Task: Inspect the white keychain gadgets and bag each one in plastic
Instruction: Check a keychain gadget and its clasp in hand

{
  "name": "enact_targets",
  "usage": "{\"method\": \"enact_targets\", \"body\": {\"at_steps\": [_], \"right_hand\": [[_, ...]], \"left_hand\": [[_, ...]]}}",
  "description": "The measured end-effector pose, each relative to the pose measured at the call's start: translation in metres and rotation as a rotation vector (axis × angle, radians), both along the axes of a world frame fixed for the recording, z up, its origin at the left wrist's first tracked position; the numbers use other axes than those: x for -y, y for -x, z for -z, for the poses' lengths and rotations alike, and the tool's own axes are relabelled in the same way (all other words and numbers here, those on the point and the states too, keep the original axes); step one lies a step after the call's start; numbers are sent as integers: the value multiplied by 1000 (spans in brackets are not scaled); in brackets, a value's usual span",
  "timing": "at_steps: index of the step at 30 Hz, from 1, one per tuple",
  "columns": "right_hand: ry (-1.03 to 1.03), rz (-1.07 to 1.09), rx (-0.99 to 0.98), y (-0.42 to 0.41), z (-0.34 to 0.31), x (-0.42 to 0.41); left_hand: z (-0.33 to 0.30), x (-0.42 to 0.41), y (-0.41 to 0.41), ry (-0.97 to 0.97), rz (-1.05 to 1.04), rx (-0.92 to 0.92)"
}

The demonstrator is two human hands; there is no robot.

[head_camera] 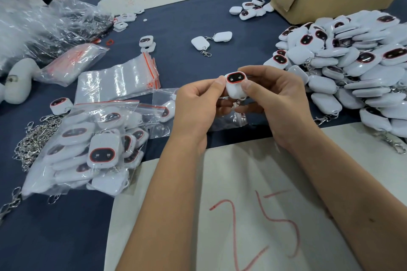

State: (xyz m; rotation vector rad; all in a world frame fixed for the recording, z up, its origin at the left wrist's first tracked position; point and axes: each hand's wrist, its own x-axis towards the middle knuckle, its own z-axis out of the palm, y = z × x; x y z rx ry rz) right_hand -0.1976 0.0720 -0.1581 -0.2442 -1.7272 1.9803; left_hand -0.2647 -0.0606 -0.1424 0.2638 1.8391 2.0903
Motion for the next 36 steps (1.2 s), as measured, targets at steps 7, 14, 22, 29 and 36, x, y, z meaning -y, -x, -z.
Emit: {"method": "enact_targets", "body": {"at_steps": [7, 14, 22, 29, 36], "right_hand": [[-53, 6, -17, -1, 0, -1], [51, -46, -65, 0, 0, -1], [-53, -75, -128, -2, -2, 0], [-35, -90, -157, 0, -3, -1], [-66, -97, -187, 0, -3, -1]], "left_hand": [[0, 0, 1, 4, 3, 6], [-6, 1, -1, -67, 33, 72], [-8, 9, 1, -84, 84, 8], [-6, 16, 3, -129, 227, -128], [-5, 16, 2, -191, 233, -197]]}}
